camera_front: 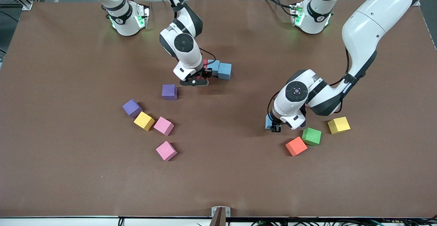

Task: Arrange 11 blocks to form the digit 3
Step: 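Carry the red cube above the first red cube with the right gripper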

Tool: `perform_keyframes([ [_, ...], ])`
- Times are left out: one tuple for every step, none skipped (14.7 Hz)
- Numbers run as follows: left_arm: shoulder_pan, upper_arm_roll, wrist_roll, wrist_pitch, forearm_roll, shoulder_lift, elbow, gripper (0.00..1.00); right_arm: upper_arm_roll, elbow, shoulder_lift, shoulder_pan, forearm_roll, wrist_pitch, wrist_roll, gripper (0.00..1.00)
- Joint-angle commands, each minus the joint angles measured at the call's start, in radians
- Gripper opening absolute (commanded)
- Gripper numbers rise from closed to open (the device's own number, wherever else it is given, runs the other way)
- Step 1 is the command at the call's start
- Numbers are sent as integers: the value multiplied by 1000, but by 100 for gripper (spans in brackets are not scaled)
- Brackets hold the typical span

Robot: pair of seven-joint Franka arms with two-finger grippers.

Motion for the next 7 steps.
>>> perform_keyframes([
  [-10,6,19,2,-1,13,23,55,-4,-34,-20,9,10,19,-17,5],
  [-10,6,19,2,-1,13,23,55,-4,-33,-18,9,10,20,-16,6],
  [-10,4,19,2,-1,13,23,55,-4,-33,-18,9,12,20,-6,9],
  [-10,6,19,2,-1,13,23,55,-4,-31,-18,4,12,19,-2,31],
  [-10,6,19,2,-1,13,23,55,-6,-28,-17,4,13,16,0,99],
  [-10,6,19,2,-1,15,23,55,-6,-17,-12,1,13,8,1,100],
  [-10,6,19,2,-1,15,23,55,-6,-10,-8,0,13,8,1,100],
])
